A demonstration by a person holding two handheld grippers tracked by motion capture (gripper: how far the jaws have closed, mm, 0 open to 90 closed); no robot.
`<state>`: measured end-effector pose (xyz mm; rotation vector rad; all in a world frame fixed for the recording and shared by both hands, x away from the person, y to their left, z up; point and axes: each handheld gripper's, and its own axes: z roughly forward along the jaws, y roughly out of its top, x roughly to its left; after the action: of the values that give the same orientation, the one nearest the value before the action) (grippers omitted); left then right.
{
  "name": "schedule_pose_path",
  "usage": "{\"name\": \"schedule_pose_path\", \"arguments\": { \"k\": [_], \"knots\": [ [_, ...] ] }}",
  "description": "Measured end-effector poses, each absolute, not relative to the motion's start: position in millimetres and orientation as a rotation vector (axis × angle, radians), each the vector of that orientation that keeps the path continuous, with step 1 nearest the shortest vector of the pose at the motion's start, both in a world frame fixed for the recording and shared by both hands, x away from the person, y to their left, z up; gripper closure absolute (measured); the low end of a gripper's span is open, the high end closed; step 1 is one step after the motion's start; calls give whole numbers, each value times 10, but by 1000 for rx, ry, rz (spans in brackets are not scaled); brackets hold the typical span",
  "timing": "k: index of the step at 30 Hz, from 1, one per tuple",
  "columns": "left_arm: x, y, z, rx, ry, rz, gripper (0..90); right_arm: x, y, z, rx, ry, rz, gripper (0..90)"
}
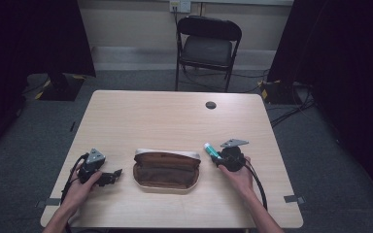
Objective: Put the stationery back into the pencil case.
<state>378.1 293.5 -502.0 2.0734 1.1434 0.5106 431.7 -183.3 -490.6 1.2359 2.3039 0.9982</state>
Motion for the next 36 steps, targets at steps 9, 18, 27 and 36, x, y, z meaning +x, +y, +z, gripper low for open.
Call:
{"name": "schedule_pose_path", "arguments": {
  "k": [9,18,27,36],
  "knots": [
    [3781,2935,-5020,2074,1143,509,133,4296,-1877,-4826,1240,2293,1050,658],
    [3781,2934,-5021,2073,1144,508,132,4237,-1939,-4742,1257,2284,1082,659],
    [3780,2933,-5020,2073,1145,507,132,4093,-2010,-4610,1235,2270,1138,659],
    [3790,2927,-5023,2079,1138,504,117,3880,-2108,-4468,1206,2245,1186,659]
  ]
}}
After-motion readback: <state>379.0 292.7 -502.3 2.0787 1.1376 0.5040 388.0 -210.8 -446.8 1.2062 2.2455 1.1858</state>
